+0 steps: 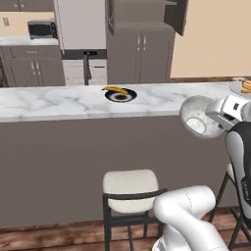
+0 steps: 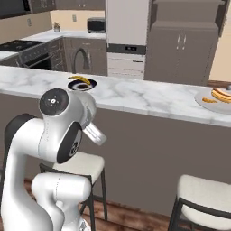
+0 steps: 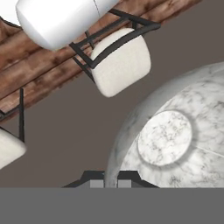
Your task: Take the smaller bowl and place it next to the appetizer plate on the dining counter , and place the larger bowl next to the plate with cooked food.
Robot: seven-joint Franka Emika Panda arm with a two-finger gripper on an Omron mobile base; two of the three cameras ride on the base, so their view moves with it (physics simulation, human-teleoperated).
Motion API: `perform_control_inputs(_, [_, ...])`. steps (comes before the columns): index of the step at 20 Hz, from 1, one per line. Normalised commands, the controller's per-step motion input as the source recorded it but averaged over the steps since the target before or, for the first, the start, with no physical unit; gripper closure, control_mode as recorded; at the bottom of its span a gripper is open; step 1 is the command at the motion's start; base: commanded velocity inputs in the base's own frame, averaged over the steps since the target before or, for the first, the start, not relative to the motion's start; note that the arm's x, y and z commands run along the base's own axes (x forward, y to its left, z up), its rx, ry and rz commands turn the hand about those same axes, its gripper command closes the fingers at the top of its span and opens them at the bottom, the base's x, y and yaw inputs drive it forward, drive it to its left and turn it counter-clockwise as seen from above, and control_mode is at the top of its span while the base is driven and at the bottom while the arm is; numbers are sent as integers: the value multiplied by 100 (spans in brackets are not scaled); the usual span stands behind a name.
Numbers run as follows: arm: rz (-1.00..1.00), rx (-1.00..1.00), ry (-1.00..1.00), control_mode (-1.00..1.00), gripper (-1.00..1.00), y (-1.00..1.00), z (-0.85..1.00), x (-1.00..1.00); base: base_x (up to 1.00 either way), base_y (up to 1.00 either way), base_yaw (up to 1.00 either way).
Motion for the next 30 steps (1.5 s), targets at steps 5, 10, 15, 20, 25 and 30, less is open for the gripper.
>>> perform_control_inputs(5, [0,0,0,100,100,0,0,0,86,3,-7])
perform_control_inputs(10, [0,0,0,100,100,0,0,0,77,2,-3])
perform_control_inputs(15, [0,0,0,100,100,0,0,0,80,0,6])
perform_control_inputs(20, [0,0,0,100,100,0,0,0,85,0,20])
perform_control_inputs(25, [0,0,0,100,100,0,0,0,89,0,26])
perform_control_inputs(30, [0,0,0,100,100,0,0,0,81,0,19])
